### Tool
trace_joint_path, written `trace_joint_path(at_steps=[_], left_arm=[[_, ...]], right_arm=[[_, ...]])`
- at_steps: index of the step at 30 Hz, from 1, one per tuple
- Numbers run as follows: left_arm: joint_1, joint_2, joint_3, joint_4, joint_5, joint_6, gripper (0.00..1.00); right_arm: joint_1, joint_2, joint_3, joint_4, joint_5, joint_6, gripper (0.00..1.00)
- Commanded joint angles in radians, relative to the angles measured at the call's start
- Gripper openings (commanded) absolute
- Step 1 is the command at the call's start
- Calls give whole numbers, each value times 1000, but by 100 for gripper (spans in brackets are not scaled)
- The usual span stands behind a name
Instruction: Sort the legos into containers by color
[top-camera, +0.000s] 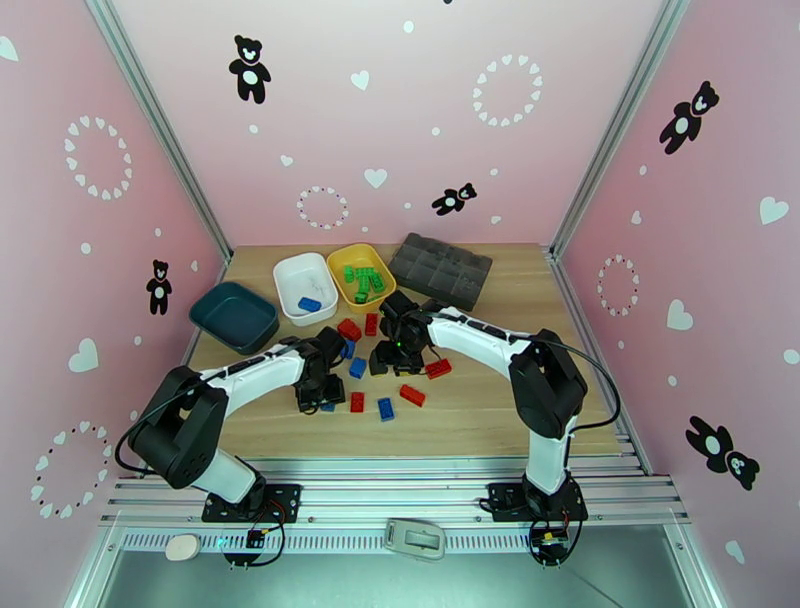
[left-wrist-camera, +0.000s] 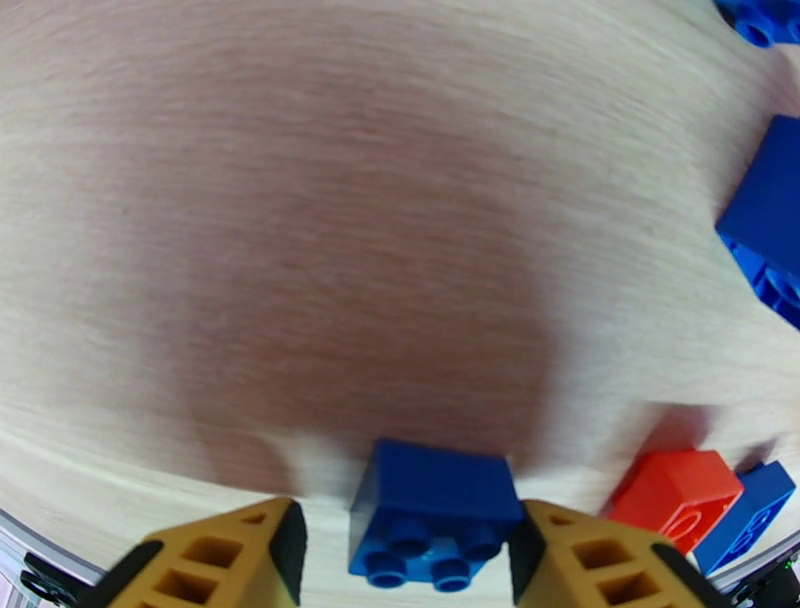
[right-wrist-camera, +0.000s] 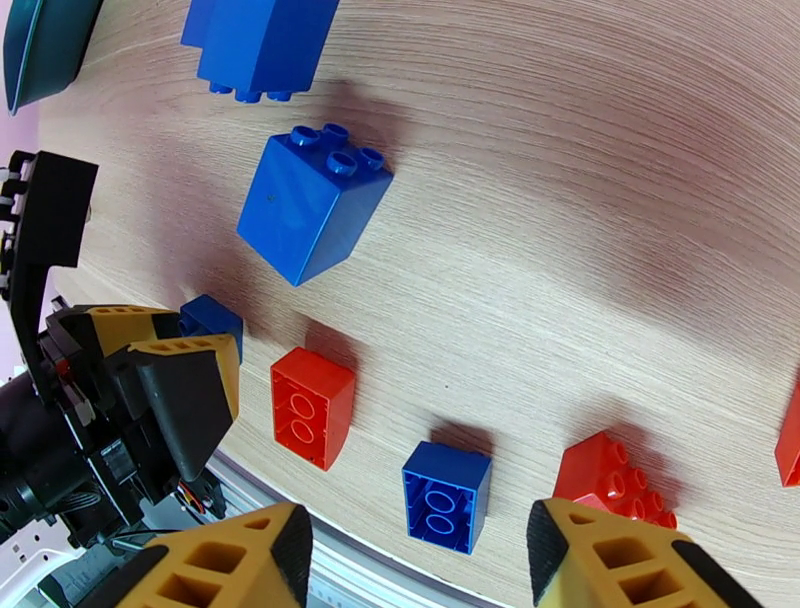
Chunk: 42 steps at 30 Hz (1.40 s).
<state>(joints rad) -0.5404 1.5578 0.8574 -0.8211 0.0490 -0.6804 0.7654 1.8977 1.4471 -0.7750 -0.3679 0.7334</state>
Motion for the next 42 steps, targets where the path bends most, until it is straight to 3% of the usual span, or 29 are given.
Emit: trace_joint_path(at_steps=[1,10,18,23,31,42], left_arm=[[-10,20,12,13,21,16,56],[-9,24,47,-16,25,23,38],[23,-18,202,-83,45,20,34],[117,-5,298,-87,104,34,34],[318,76,438,-70,214,63,34],[481,400,895,-197,196,124,35]], right_arm=[[6,-29,-1,-3,1,13,61],[7,-7,47,-26,-10,11,59],[7,42,160,-38,-51,-3,60],[6,94,249,-16,-97,0,63],[5,183,430,5,-144,-1,79],[-3,217,547,-109,-77,-51,82]])
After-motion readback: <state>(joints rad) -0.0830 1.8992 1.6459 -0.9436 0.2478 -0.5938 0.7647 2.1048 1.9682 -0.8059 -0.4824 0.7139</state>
